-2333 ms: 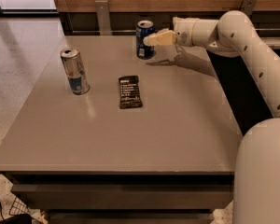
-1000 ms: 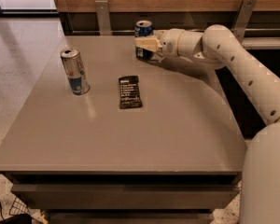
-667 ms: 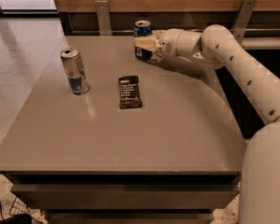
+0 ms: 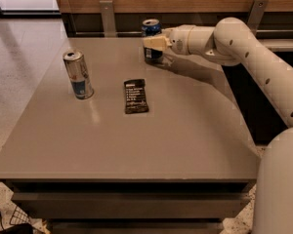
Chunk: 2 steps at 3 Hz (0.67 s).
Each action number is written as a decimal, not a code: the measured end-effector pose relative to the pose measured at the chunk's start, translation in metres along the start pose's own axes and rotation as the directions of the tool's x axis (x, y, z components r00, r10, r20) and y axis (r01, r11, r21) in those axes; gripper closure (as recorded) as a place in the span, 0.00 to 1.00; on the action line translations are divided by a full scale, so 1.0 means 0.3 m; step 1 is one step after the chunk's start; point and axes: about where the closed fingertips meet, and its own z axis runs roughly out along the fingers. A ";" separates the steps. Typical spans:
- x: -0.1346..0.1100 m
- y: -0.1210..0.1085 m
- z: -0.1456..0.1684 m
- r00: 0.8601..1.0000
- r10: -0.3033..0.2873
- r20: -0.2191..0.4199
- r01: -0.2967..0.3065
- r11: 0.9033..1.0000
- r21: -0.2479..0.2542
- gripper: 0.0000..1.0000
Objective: Knock pepsi can over
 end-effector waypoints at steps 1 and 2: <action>-0.066 -0.015 -0.075 0.995 -0.048 -0.084 0.054 0.996 0.069 1.00; -0.109 -0.020 -0.122 0.961 -0.097 -0.258 0.130 0.985 0.115 1.00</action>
Offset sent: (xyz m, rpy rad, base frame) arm -0.0168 -0.0524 0.0544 -0.4571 0.0846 -0.1660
